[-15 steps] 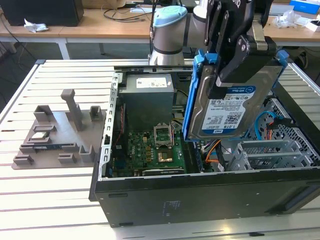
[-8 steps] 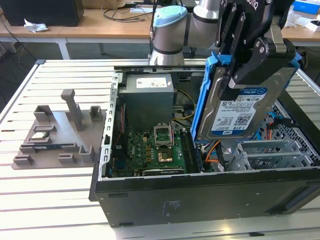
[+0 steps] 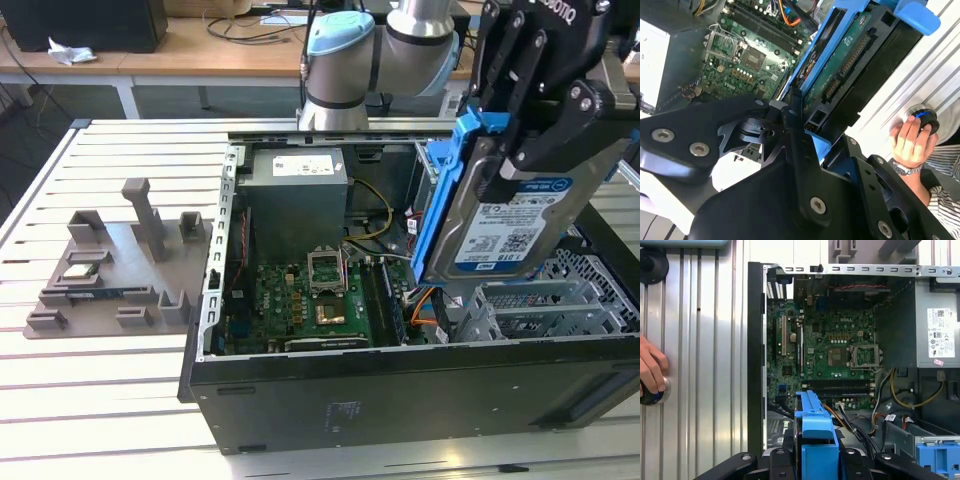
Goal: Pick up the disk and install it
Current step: 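Pick up the disk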
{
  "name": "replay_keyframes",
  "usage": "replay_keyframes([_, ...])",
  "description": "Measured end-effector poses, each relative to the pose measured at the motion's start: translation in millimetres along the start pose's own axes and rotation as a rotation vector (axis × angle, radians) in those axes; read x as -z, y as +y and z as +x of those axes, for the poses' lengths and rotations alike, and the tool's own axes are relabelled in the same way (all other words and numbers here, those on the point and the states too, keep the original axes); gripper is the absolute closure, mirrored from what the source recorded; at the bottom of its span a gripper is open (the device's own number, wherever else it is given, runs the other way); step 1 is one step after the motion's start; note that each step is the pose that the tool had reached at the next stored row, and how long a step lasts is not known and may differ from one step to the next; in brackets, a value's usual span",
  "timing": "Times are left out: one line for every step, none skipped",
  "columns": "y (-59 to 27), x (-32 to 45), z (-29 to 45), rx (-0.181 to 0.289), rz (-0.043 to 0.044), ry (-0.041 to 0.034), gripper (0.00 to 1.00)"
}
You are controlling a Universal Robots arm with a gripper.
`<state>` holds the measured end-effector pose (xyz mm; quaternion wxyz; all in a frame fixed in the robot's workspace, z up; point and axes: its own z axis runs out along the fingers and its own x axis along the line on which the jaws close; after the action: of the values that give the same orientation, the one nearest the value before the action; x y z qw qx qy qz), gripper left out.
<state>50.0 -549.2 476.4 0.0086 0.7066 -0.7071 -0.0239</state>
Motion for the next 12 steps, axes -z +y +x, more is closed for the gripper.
replay_keyframes([-3.4,0.1,1.5,0.000,-0.0009,-0.0041,0.63])
replay_keyframes([-5.8,0.2,3.0,0.000,-0.0017,-0.0062,0.63])
replay_keyframes([-10.4,0.2,5.4,0.000,-0.0033,-0.0076,0.63])
replay_keyframes([-14.7,0.2,6.6,0.000,-0.0048,-0.0077,0.63])
replay_keyframes([-17.7,0.1,6.8,0.000,-0.0057,-0.0078,0.63])
replay_keyframes([-23.1,-0.5,7.0,0.000,-0.0075,-0.0079,0.63])
replay_keyframes([-26.3,-1.3,7.1,0.000,-0.0088,-0.0080,0.63])
replay_keyframes([-29.8,-2.3,7.1,0.000,-0.0108,-0.0077,0.63])
replay_keyframes([-33.2,-3.6,7.1,0.000,-0.0126,-0.0077,0.63])
replay_keyframes([-37.1,-5.3,7.2,0.001,-0.0147,-0.0075,0.63])
replay_keyframes([-46.1,-8.4,7.2,0.003,-0.0185,-0.0071,0.63])
replay_keyframes([-52.4,-10.5,7.2,0.003,-0.0209,-0.0072,0.63])
